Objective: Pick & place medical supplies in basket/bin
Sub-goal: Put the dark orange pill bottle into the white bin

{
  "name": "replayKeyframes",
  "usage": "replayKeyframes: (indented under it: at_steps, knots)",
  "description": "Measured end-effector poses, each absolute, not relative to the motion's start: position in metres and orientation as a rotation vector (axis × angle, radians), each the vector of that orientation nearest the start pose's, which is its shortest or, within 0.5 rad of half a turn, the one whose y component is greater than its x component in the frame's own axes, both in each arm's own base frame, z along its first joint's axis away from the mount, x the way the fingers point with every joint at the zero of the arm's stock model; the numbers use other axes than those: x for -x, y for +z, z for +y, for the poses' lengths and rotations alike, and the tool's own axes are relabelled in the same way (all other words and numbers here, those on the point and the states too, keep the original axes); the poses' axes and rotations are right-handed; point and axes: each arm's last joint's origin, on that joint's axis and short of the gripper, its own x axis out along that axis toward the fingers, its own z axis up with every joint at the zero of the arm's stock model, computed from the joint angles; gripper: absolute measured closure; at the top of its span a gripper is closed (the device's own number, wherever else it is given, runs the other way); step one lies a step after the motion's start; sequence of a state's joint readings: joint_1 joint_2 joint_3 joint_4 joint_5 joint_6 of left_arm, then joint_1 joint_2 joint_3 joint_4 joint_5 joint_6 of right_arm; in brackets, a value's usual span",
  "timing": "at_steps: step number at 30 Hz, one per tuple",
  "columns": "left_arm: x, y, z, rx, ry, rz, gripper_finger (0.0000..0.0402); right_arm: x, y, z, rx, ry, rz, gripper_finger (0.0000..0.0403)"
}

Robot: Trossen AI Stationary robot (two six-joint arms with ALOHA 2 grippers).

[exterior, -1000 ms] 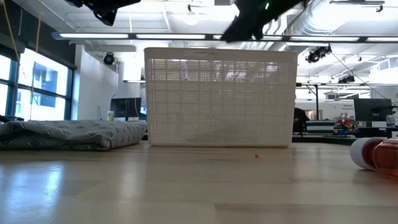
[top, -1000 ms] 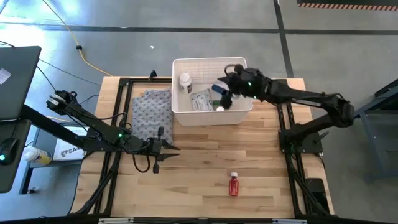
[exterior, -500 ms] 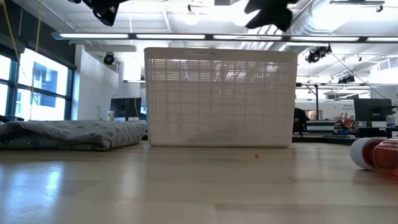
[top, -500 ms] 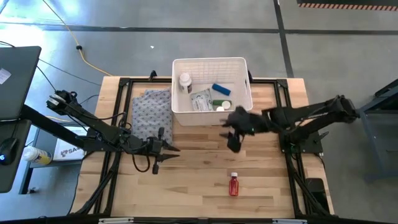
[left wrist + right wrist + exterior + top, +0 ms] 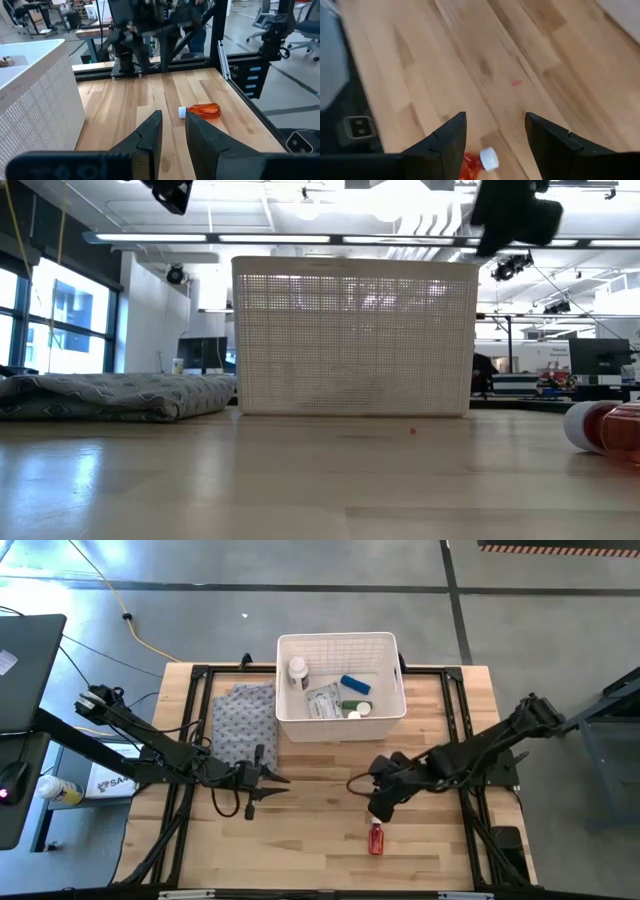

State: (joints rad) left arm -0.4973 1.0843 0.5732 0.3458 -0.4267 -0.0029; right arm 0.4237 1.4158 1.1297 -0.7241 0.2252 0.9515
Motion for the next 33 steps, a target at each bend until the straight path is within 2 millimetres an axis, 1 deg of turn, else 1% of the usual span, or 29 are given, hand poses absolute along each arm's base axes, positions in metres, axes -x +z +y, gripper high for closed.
replayKeyframes:
  at_steps: [5,10,13,17,22,29,33]
  knots:
    - [-0.21,0.254,-0.1,-0.098,-0.073,0.144,0.0284,-0.268,0.251,0.121,-0.59,-0.297,1.034,0.0205]
    - [-0.21,0.255,-0.1,-0.1,-0.073,0.14,0.0284,-0.275,0.234,0.128,-0.615,-0.304,1.117,0.0188]
    - [-0.21,0.256,-0.101,-0.086,-0.072,0.128,0.0284,-0.277,0.228,0.13,-0.652,-0.319,1.148,0.017]
    - [-0.211,0.26,-0.101,-0.038,-0.07,0.091,0.0284,-0.278,0.225,0.131,-0.739,-0.385,1.146,0.0153]
    - [-0.211,0.262,-0.101,-0.002,-0.063,0.07,0.0284,-0.276,0.217,0.141,-0.814,-0.463,1.147,0.0153]
    - [-0.211,0.262,-0.101,-0.003,-0.06,0.075,0.0284,-0.274,0.194,0.162,-0.903,-0.544,1.243,0.0154]
    - [-0.211,0.261,-0.101,0.002,-0.059,0.076,0.0284,-0.277,0.184,0.168,-0.92,-0.557,1.264,0.0155]
